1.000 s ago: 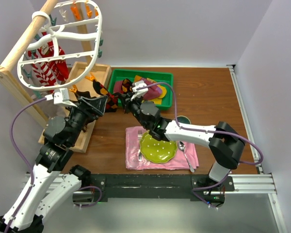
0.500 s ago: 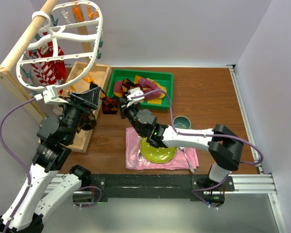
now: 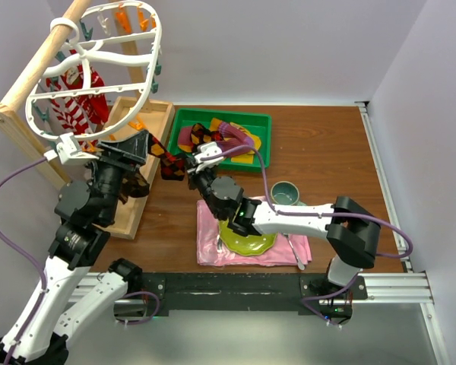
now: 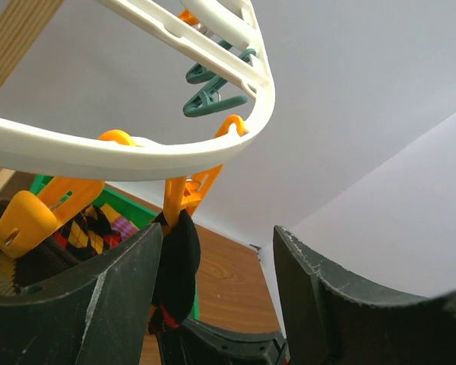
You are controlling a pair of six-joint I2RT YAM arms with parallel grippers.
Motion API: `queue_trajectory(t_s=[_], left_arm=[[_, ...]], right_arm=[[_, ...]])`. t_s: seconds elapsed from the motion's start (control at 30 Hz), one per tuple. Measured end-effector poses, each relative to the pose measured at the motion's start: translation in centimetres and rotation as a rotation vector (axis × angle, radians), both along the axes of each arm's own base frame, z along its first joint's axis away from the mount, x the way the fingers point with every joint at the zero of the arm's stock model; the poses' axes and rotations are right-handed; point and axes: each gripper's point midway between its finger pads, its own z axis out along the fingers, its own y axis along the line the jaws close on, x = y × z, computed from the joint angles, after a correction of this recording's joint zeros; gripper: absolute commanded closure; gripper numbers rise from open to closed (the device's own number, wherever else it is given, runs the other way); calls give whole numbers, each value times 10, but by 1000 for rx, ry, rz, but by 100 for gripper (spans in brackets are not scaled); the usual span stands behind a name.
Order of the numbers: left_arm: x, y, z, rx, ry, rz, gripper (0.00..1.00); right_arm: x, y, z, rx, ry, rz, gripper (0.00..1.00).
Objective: Remove the socks clipped to the hanger
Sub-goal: Remove the sock from the hanger.
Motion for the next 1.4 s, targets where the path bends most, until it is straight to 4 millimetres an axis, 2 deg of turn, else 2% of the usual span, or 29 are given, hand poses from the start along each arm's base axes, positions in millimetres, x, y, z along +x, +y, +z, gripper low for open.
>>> queue_trajectory(t_s=[0.2, 0.57, 1.0, 1.27, 1.4], left_arm=[[8, 0, -1, 0, 11, 22, 36], [15, 5, 0, 3, 13, 63, 37], [26, 10, 6, 44, -2, 122, 43], [29, 15, 11, 54, -14, 156, 54], [29, 18, 11, 59, -14, 170, 66]], right_arm=[[-11, 0, 3, -33, -29, -33, 100], [-35, -2, 21, -73, -116, -89, 100], [-49, -6, 36, -99, -174, -132, 100], [-56, -6, 43, -108, -203, -135, 100], [-56, -7, 44, -113, -210, -138, 100]])
